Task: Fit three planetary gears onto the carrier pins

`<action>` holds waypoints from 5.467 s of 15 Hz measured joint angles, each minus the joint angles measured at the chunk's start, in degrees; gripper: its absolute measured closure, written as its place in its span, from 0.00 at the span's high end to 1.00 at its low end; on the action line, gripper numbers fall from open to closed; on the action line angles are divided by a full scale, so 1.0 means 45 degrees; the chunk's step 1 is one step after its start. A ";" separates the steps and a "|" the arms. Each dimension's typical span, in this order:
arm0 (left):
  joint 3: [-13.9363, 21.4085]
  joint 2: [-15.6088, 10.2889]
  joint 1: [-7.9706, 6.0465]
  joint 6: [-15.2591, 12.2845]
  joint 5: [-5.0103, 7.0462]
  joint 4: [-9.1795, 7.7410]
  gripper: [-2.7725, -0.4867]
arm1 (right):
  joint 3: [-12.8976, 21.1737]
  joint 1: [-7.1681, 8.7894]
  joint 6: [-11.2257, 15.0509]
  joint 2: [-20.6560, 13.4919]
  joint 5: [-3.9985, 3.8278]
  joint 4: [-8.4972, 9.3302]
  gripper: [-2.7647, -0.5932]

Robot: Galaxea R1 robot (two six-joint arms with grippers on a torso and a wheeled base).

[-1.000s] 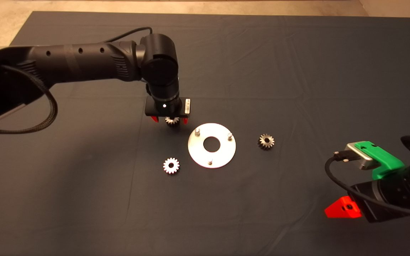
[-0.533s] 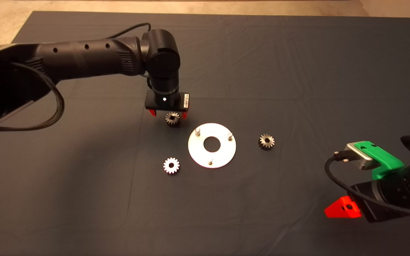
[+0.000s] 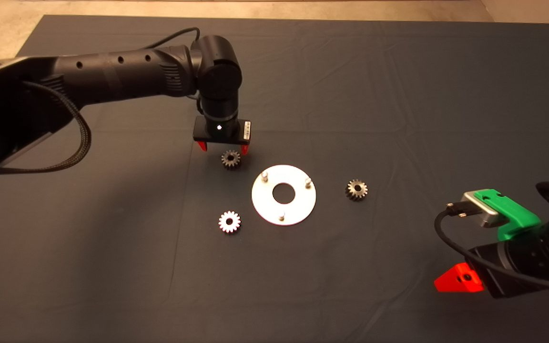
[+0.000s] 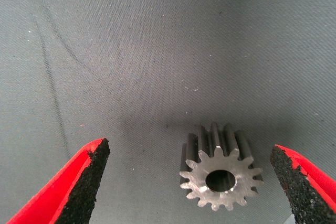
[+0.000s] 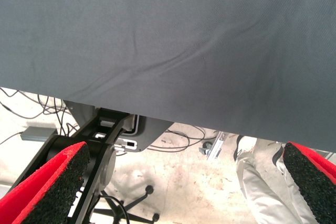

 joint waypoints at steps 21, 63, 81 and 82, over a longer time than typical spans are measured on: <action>-0.0840 0.0512 0.0399 0.0200 0.0195 -0.0087 0.58 | 0.0000 -0.0034 0.0000 0.0005 0.0000 0.0000 1.00; -0.2124 0.0512 0.0297 -0.1582 -0.0558 -0.2476 0.25 | 0.0000 -0.0034 0.0000 0.0030 0.0000 0.0000 0.99; -0.2002 0.0433 0.0297 -0.1008 -0.0466 -0.2525 0.15 | 0.0000 -0.0180 0.0000 0.0033 -0.0005 0.0000 0.99; -0.1997 0.0433 0.0297 -0.0981 -0.0461 -0.2525 0.15 | 0.0000 -0.0180 0.0000 0.0033 0.0000 0.0000 0.99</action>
